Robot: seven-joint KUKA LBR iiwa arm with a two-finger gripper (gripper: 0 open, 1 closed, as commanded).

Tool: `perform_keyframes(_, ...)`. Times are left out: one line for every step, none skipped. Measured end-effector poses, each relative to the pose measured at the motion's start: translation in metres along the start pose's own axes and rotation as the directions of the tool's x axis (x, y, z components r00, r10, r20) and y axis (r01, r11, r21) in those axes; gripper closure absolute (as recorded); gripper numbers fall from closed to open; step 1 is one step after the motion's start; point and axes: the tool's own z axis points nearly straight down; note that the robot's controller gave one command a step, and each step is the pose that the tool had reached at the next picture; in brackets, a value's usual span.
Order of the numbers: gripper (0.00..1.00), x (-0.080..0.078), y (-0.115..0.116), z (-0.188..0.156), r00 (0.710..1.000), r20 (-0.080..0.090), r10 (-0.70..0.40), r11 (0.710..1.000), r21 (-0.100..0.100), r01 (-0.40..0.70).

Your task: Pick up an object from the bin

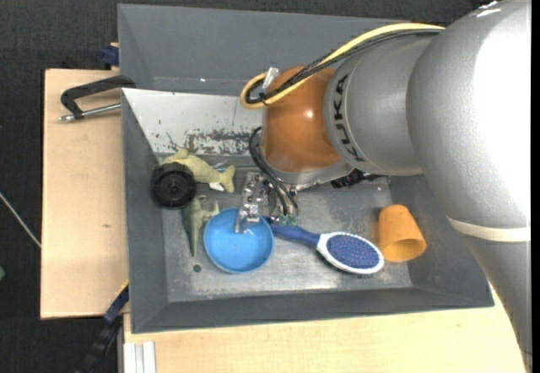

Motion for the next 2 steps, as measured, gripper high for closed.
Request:
perform_keyframes(1.0,-0.008,0.019,-0.12,1.0,0.008,-0.002,1.0,-0.002,0.002)
perform_keyframes(1.0,-0.005,0.027,-0.164,0.952,0.004,-0.307,0.952,0.001,0.307)
